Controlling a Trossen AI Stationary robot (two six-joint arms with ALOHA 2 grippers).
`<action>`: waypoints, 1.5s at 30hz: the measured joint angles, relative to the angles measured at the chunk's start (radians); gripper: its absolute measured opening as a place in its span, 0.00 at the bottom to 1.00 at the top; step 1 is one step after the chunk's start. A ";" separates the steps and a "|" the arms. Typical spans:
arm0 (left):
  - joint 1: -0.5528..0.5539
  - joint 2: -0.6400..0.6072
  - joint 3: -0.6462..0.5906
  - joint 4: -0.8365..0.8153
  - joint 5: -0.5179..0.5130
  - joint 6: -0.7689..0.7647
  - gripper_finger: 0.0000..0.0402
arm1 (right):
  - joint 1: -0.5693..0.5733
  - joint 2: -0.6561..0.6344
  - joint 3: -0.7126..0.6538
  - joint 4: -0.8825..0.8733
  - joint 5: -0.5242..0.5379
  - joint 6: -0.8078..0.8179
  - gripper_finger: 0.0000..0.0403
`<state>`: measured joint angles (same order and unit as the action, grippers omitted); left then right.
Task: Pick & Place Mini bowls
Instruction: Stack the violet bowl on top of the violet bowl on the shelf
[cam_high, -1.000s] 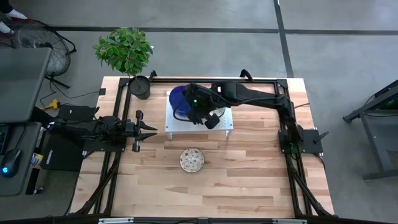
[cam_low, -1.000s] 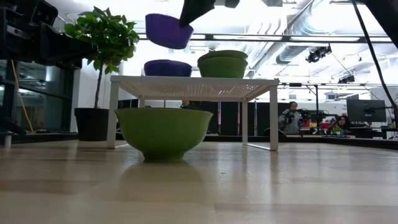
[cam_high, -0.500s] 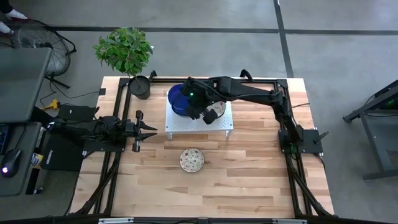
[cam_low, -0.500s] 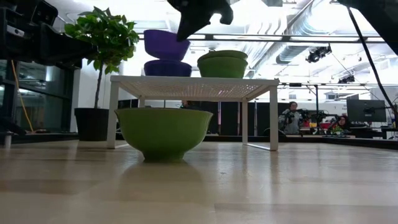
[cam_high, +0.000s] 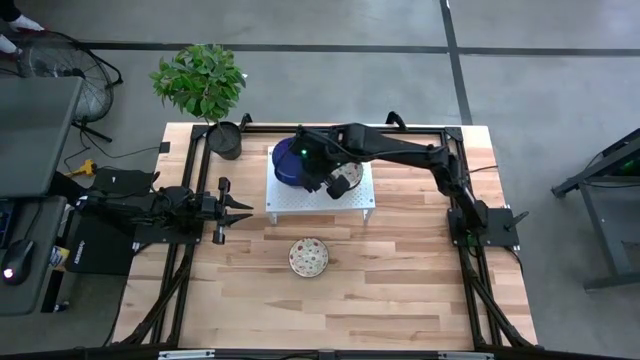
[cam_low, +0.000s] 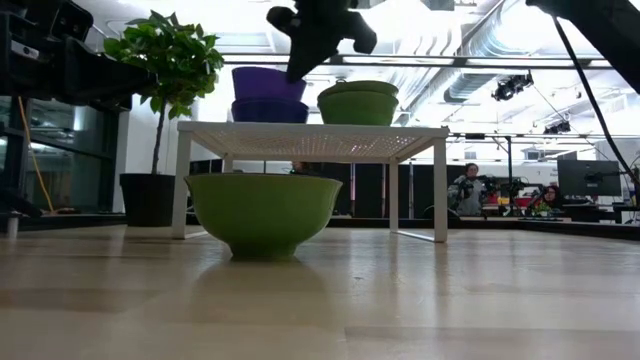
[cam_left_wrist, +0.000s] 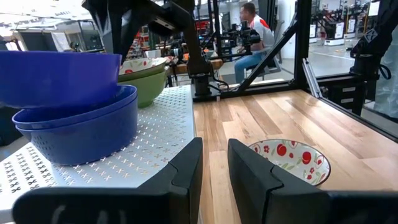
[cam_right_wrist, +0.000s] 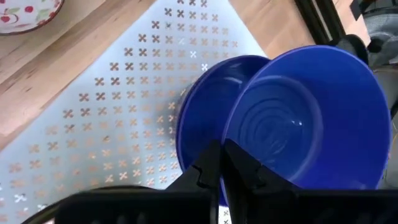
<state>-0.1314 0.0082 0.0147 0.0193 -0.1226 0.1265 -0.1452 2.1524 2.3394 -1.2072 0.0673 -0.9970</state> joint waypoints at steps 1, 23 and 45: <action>0.000 0.000 0.000 0.000 0.000 0.000 0.18 | -0.001 0.002 0.000 -0.002 -0.001 0.000 0.00; 0.000 0.000 0.000 0.000 0.000 0.000 0.18 | -0.001 0.012 0.000 -0.045 -0.049 0.011 0.00; 0.000 0.000 0.000 0.000 0.000 0.000 0.18 | -0.001 0.011 0.000 -0.047 -0.049 0.028 0.00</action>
<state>-0.1314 0.0080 0.0147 0.0193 -0.1230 0.1264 -0.1459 2.1635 2.3394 -1.2537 0.0183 -0.9694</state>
